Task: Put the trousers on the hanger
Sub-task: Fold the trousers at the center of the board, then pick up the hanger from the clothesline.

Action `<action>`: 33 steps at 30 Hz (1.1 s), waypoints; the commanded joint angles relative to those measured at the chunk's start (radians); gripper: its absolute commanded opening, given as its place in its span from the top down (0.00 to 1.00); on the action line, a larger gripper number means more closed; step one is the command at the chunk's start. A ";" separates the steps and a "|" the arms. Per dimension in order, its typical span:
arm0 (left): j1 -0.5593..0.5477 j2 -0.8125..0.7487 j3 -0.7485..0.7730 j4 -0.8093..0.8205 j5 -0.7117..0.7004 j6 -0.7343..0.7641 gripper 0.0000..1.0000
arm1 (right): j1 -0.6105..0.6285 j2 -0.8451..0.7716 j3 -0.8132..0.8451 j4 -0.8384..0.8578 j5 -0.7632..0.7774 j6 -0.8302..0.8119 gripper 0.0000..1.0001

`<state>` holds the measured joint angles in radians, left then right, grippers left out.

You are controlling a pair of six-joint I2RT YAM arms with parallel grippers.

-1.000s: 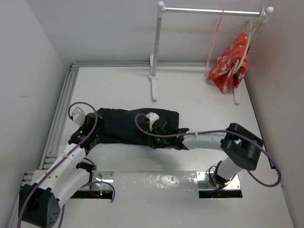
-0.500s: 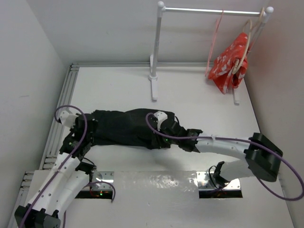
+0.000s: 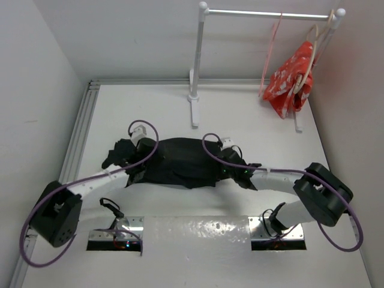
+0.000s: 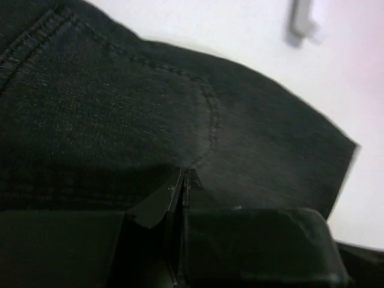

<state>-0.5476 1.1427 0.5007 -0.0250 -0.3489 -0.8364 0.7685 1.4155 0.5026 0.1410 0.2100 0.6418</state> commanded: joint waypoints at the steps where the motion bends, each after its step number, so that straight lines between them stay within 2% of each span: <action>1: -0.003 0.092 0.027 0.135 0.016 0.042 1.00 | 0.008 -0.013 -0.119 0.141 0.023 0.105 1.00; 4: 0.006 0.140 0.003 0.103 -0.033 0.030 1.00 | 0.008 -0.004 -0.164 0.144 0.060 0.121 1.00; 8: 0.006 0.103 -0.063 0.137 -0.045 0.029 1.00 | 0.008 -0.062 -0.177 0.100 0.101 0.113 1.00; 14: -0.044 -0.020 -0.030 0.175 0.033 0.103 1.00 | 0.006 -0.263 -0.040 -0.113 0.132 0.023 1.00; 17: -0.112 -0.066 0.015 0.169 0.034 0.155 1.00 | -0.004 -0.328 0.106 -0.222 0.157 -0.042 1.00; 20: -0.158 -0.116 0.039 0.191 0.027 0.203 1.00 | -0.046 -0.320 0.342 -0.328 0.242 -0.131 1.00; 24: -0.216 -0.156 0.030 0.270 0.059 0.281 1.00 | -0.161 -0.259 0.560 -0.389 0.270 -0.180 1.00; 27: -0.281 -0.150 -0.004 0.354 0.079 0.348 1.00 | -0.231 -0.175 0.733 -0.425 0.380 -0.226 1.00; 28: -0.299 -0.126 -0.014 0.370 0.102 0.379 1.00 | -0.267 -0.115 0.829 -0.452 0.408 -0.244 0.97; 31: -0.310 -0.083 -0.021 0.402 0.125 0.401 1.00 | -0.368 -0.012 0.979 -0.506 0.411 -0.255 0.87; 32: -0.313 -0.080 -0.027 0.413 0.143 0.414 1.00 | -0.389 0.055 1.070 -0.546 0.411 -0.261 0.70; 33: -0.319 -0.078 -0.031 0.425 0.149 0.422 1.00 | -0.431 0.089 1.155 -0.561 0.408 -0.263 0.61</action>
<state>-0.8528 1.0508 0.4931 0.3103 -0.2459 -0.4862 0.4175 1.4025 1.4929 -0.3088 0.5659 0.4309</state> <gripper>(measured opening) 0.003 0.309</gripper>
